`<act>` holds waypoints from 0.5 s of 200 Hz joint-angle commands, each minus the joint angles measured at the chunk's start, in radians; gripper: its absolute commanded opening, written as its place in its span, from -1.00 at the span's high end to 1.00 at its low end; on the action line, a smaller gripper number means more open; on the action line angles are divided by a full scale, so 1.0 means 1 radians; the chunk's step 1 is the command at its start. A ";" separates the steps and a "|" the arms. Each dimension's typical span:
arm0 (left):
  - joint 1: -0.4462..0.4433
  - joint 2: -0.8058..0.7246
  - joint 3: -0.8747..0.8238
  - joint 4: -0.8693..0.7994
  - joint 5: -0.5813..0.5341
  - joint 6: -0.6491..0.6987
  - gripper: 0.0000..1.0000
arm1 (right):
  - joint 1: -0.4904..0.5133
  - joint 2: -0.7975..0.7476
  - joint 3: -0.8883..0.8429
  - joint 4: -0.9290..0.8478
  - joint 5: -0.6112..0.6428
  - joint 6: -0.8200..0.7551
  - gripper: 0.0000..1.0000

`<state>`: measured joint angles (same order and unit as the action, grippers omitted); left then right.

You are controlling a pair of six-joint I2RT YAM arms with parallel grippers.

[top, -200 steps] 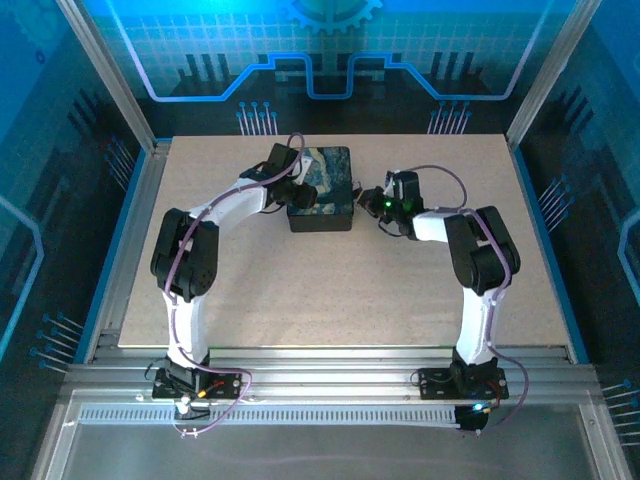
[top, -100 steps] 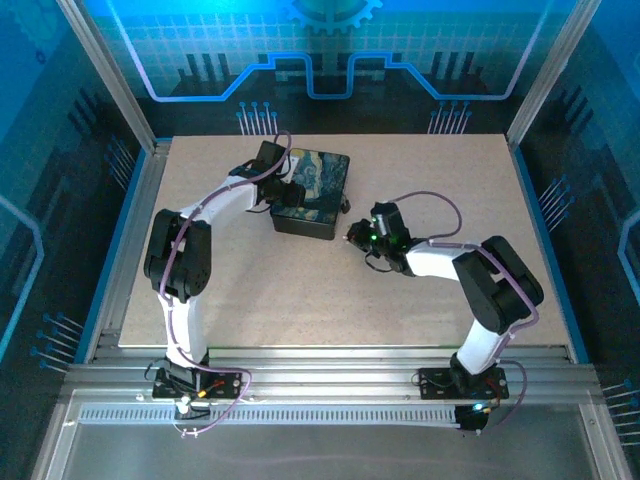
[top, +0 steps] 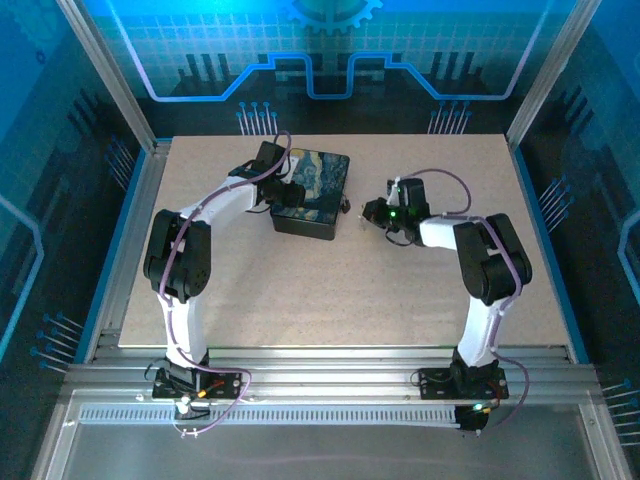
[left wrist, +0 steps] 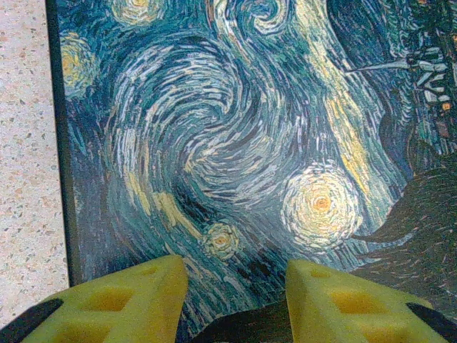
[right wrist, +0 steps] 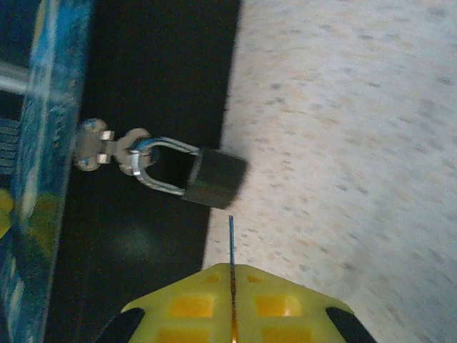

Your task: Unlock the padlock with the key

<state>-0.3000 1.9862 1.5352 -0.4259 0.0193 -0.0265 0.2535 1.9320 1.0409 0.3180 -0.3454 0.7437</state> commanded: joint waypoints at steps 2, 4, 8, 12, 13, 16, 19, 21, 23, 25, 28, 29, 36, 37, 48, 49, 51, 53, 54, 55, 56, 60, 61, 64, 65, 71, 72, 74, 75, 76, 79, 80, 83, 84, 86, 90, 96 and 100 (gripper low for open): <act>0.019 0.014 -0.038 -0.187 -0.022 -0.001 0.11 | -0.034 0.048 0.090 -0.149 -0.130 -0.148 0.69; 0.019 0.012 -0.037 -0.187 -0.022 -0.001 0.11 | -0.035 0.049 0.093 -0.155 -0.130 -0.150 0.66; 0.019 0.009 -0.037 -0.189 -0.021 -0.001 0.10 | -0.040 0.051 0.099 -0.170 -0.130 -0.157 0.60; 0.019 0.007 -0.035 -0.189 -0.020 -0.001 0.08 | -0.041 0.053 0.104 -0.184 -0.126 -0.167 0.53; 0.019 0.007 -0.035 -0.189 -0.020 -0.002 0.08 | -0.041 0.051 0.104 -0.187 -0.125 -0.168 0.50; 0.019 0.005 -0.034 -0.189 -0.020 -0.003 0.07 | -0.041 0.048 0.105 -0.195 -0.120 -0.175 0.43; 0.019 0.002 -0.034 -0.189 -0.019 -0.004 0.06 | -0.043 0.046 0.105 -0.201 -0.115 -0.182 0.38; 0.019 0.001 -0.034 -0.189 -0.019 -0.005 0.05 | -0.043 0.044 0.104 -0.204 -0.111 -0.186 0.36; 0.019 -0.002 -0.033 -0.188 -0.017 -0.005 0.05 | -0.043 0.042 0.104 -0.208 -0.109 -0.192 0.34; 0.019 -0.003 -0.032 -0.189 -0.016 -0.006 0.04 | -0.043 0.042 0.105 -0.211 -0.107 -0.197 0.33; 0.019 -0.006 -0.031 -0.188 -0.014 -0.007 0.03 | -0.044 0.039 0.104 -0.217 -0.103 -0.206 0.31; 0.020 -0.006 -0.031 -0.188 -0.013 -0.007 0.03 | -0.045 0.037 0.104 -0.220 -0.102 -0.208 0.30; 0.020 -0.011 -0.026 -0.191 -0.007 -0.010 0.01 | -0.048 0.031 0.107 -0.235 -0.095 -0.227 0.25; 0.019 -0.012 -0.026 -0.192 -0.007 -0.011 0.01 | -0.049 0.030 0.108 -0.238 -0.092 -0.230 0.24; 0.019 -0.021 -0.020 -0.193 0.004 -0.017 -0.03 | -0.050 0.020 0.118 -0.266 -0.076 -0.276 0.16; 0.019 -0.021 -0.019 -0.193 0.005 -0.018 -0.03 | -0.050 0.020 0.119 -0.269 -0.076 -0.280 0.15; 0.019 -0.023 -0.018 -0.192 0.006 -0.020 -0.03 | -0.052 0.019 0.123 -0.274 -0.075 -0.292 0.14; 0.020 -0.025 -0.016 -0.193 0.009 -0.022 -0.04 | -0.052 0.017 0.126 -0.278 -0.075 -0.301 0.13; 0.020 -0.026 -0.016 -0.192 0.010 -0.023 -0.04 | -0.051 0.017 0.128 -0.280 -0.075 -0.308 0.12; 0.019 -0.027 -0.016 -0.192 0.012 -0.023 -0.05 | -0.050 0.017 0.129 -0.282 -0.075 -0.313 0.12; 0.019 -0.028 -0.015 -0.192 0.013 -0.024 -0.05 | -0.050 0.016 0.131 -0.283 -0.076 -0.317 0.11; 0.020 -0.032 -0.014 -0.194 0.019 -0.026 -0.06 | -0.050 0.015 0.137 -0.287 -0.081 -0.341 0.08; 0.020 -0.034 -0.014 -0.194 0.020 -0.028 -0.06 | -0.050 0.016 0.139 -0.288 -0.084 -0.346 0.08; 0.021 -0.036 -0.011 -0.194 0.025 -0.030 -0.07 | -0.051 0.017 0.146 -0.288 -0.097 -0.365 0.05; 0.022 -0.037 -0.011 -0.193 0.027 -0.031 -0.07 | -0.050 0.017 0.148 -0.289 -0.102 -0.371 0.05; 0.019 -0.042 -0.007 -0.194 0.033 -0.037 -0.07 | -0.050 0.028 0.166 -0.295 -0.129 -0.413 0.00; 0.019 -0.043 -0.006 -0.193 0.034 -0.036 -0.07 | -0.050 0.029 0.170 -0.296 -0.133 -0.420 -0.01; 0.019 -0.044 -0.005 -0.194 0.035 -0.038 -0.07 | -0.049 0.035 0.177 -0.301 -0.139 -0.434 -0.02; 0.019 -0.045 -0.004 -0.195 0.036 -0.038 -0.08 | -0.048 0.038 0.182 -0.304 -0.141 -0.441 -0.02; 0.019 -0.046 -0.003 -0.194 0.036 -0.040 -0.08 | -0.048 0.041 0.186 -0.306 -0.143 -0.447 -0.02; 0.020 -0.047 0.001 -0.195 0.037 -0.043 -0.08 | -0.048 0.050 0.200 -0.317 -0.153 -0.468 -0.04; 0.021 -0.047 0.002 -0.196 0.037 -0.044 -0.08 | -0.048 0.054 0.204 -0.319 -0.156 -0.474 -0.05; 0.020 -0.048 0.006 -0.197 0.039 -0.045 -0.08 | -0.047 0.064 0.220 -0.329 -0.167 -0.497 -0.06; 0.020 -0.049 0.006 -0.198 0.040 -0.046 -0.09 | -0.046 0.068 0.225 -0.332 -0.169 -0.503 -0.06; 0.021 -0.048 0.008 -0.199 0.041 -0.046 -0.09 | -0.045 0.075 0.235 -0.339 -0.176 -0.518 -0.07; 0.021 -0.049 0.014 -0.203 0.045 -0.048 -0.09 | -0.042 0.089 0.253 -0.352 -0.184 -0.545 -0.09; 0.021 -0.051 0.022 -0.208 0.050 -0.049 -0.10 | -0.041 0.111 0.280 -0.374 -0.192 -0.583 -0.11; 0.020 -0.050 0.028 -0.212 0.049 -0.051 -0.11 | -0.037 0.123 0.298 -0.388 -0.196 -0.609 -0.13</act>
<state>-0.2932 1.9549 1.5368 -0.5125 0.0357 -0.0429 0.2131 1.9881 1.2327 0.0246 -0.4675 0.3534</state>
